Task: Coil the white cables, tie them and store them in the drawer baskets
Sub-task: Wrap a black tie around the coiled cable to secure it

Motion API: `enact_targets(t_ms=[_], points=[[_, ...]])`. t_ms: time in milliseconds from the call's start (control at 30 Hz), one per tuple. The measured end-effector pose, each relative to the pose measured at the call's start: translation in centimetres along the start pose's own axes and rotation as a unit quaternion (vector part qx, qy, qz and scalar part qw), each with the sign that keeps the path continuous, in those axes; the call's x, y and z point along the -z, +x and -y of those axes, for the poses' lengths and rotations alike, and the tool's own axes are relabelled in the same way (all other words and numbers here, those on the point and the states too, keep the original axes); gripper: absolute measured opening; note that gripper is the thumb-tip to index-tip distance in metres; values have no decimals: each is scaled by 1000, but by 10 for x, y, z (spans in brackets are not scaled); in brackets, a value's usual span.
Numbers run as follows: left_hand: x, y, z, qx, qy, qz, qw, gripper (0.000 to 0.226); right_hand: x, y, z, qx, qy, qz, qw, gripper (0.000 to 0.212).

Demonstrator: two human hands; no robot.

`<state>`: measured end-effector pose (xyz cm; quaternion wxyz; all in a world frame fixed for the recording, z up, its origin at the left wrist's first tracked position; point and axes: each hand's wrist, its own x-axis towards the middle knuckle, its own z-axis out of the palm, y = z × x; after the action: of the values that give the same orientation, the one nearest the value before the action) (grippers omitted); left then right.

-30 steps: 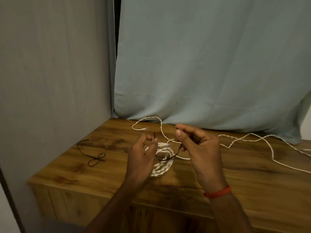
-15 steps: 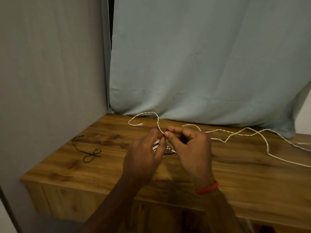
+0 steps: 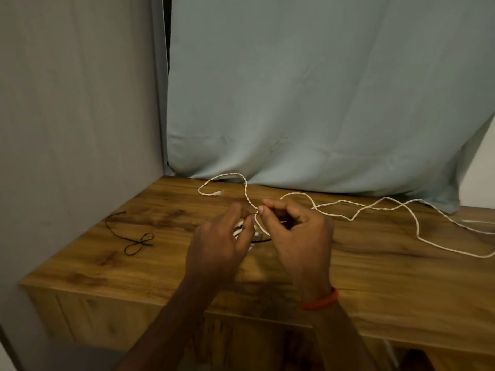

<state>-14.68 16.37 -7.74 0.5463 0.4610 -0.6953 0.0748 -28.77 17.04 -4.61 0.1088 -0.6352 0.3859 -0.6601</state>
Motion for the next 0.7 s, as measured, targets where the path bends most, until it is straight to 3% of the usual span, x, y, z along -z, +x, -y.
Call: enact_targets(t_ms=[400,600,700], points=[[-4,-2,4,1,-5,12,1000,19,-5,-6,-3,37,-33,-6,999,15],[-5,-5,7,-10,0,22,1000,25,-5,-7,-5,15,-26,12,999,14],[-3,-5,7,-6,-2,10,1000,22,-3,-5,-3,-35,-3,51,998,12]])
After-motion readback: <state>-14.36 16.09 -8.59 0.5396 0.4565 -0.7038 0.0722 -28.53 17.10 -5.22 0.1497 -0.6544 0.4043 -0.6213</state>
